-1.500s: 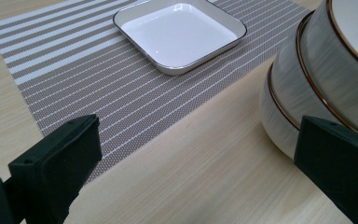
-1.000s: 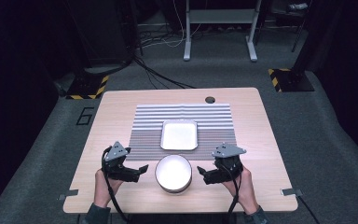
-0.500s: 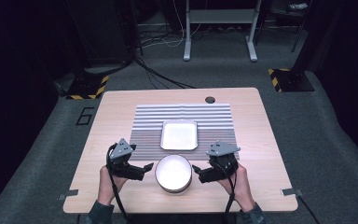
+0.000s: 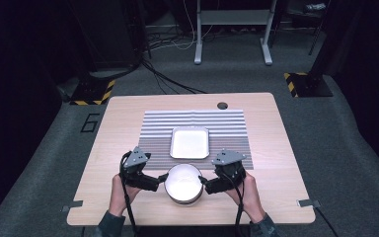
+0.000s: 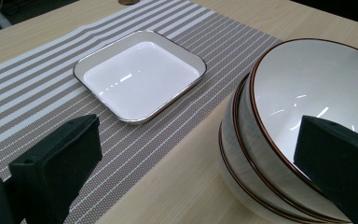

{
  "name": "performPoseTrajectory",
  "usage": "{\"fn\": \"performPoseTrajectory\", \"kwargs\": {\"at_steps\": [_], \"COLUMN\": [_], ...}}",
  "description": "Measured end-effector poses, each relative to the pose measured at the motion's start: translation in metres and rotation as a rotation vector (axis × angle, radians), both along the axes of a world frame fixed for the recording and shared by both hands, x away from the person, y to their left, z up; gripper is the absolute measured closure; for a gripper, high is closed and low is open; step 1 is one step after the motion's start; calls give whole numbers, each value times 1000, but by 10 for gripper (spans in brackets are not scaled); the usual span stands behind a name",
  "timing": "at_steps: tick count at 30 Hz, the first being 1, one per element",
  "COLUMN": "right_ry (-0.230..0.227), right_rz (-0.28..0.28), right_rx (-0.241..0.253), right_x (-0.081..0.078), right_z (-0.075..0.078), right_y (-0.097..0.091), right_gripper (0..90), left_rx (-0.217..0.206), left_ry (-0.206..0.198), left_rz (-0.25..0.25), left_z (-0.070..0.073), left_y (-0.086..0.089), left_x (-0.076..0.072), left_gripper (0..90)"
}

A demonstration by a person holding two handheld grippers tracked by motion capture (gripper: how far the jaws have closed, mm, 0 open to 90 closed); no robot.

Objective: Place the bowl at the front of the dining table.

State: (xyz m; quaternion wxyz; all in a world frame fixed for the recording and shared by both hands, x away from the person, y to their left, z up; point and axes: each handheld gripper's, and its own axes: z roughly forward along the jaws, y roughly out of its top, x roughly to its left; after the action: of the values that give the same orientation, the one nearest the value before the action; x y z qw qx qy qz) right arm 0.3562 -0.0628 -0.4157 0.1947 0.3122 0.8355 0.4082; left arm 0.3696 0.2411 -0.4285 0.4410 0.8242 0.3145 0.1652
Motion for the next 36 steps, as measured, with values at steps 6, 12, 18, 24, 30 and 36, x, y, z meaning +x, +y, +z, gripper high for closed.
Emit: {"fn": "performPoseTrajectory", "kwargs": {"at_steps": [6, 12, 18, 24, 30, 36], "right_ry": [18, 29, 40, 50, 57, 58], "right_rz": [9, 15, 19, 23, 27, 35], "right_rx": [-10, -15, -20, -18, -18, -27], "right_x": [2, 4, 5, 5, 5, 5], "right_z": [-4, -9, -13, -18, -20, -25], "right_y": [6, 11, 14, 18, 21, 26], "right_gripper": [41, 44, 51, 64, 78, 94], "left_rx": [-1, -2, -4, -2, -5, 1], "left_ry": [8, 21, 30, 47, 60, 72], "left_rz": [-8, -21, -28, -36, -44, -49], "left_z": [-3, -8, -12, -16, -20, -25], "left_y": [-4, -9, -13, -17, -19, -23], "left_x": [1, 3, 3, 4, 4, 3], "left_gripper": [3, 3, 3, 4, 10, 25]}}
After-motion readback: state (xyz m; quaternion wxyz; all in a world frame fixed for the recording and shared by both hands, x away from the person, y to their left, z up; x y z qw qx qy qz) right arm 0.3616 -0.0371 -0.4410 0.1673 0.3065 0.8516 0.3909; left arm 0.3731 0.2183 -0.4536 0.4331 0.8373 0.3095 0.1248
